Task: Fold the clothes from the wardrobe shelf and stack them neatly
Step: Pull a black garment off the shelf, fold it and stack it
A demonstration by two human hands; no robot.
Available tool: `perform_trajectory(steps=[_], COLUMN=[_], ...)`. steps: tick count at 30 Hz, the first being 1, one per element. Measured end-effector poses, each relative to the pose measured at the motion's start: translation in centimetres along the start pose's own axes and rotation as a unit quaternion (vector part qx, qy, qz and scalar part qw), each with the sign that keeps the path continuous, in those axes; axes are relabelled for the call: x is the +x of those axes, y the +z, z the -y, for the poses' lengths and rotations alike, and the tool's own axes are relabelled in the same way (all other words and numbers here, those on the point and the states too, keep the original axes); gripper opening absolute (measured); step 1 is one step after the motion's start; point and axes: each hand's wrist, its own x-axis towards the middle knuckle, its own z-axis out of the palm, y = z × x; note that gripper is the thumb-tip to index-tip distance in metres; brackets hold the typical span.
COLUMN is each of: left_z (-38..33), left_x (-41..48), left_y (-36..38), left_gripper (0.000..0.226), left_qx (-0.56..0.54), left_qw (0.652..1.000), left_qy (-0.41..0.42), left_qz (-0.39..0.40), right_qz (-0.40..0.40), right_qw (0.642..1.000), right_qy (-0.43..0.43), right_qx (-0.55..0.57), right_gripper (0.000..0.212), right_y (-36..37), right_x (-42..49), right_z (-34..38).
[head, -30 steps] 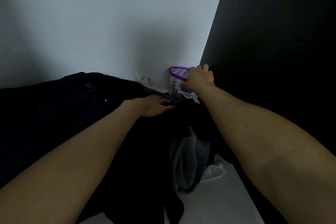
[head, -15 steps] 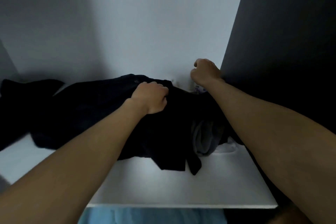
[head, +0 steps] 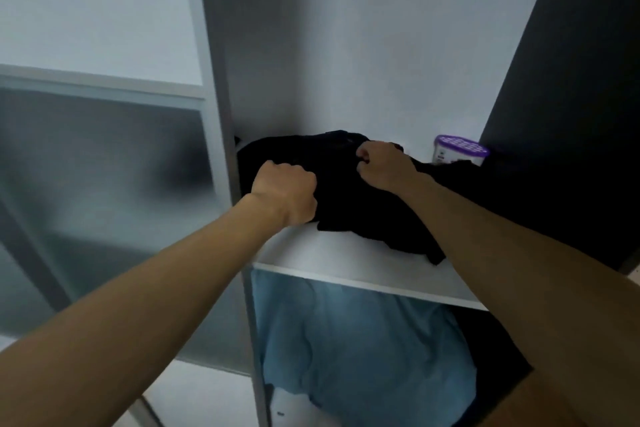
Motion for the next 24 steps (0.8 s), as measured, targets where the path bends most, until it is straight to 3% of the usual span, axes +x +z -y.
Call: perform_trajectory(steps=[5,8,13,19,24], left_z=[2.2,2.4,3.9,6.4,9.4], left_x=[-4.7,-5.9,-6.0,-5.1,-5.5], left_y=[1.4,2.5,3.5,5.4,6.3], left_gripper=[0.015,0.015,0.028,0.036,0.032], left_qx=[0.170,0.200,0.195,0.206,0.211], left_qw=[0.984,0.976,0.977,0.977,0.977], left_qy=[0.036,0.074,0.091,0.059,0.031], left_qz=[0.036,0.049,-0.002,-0.015,0.005], right_qz=[0.051,0.083,0.134,0.103,0.066], right_qw=[0.998,0.996,0.991,0.995,0.996], right_qy=[-0.022,-0.021,-0.002,0.003,-0.053], right_qx=[-0.016,-0.026,-0.025,-0.008,-0.005], right_gripper=[0.030,0.032,0.035,0.054,0.055], right_y=[1.6,2.2,2.8,4.2,6.6], right_x=[-4.2,-5.7,-6.2,-4.0,-2.0], right_z=[4.7,6.0,6.4,6.2,7.4])
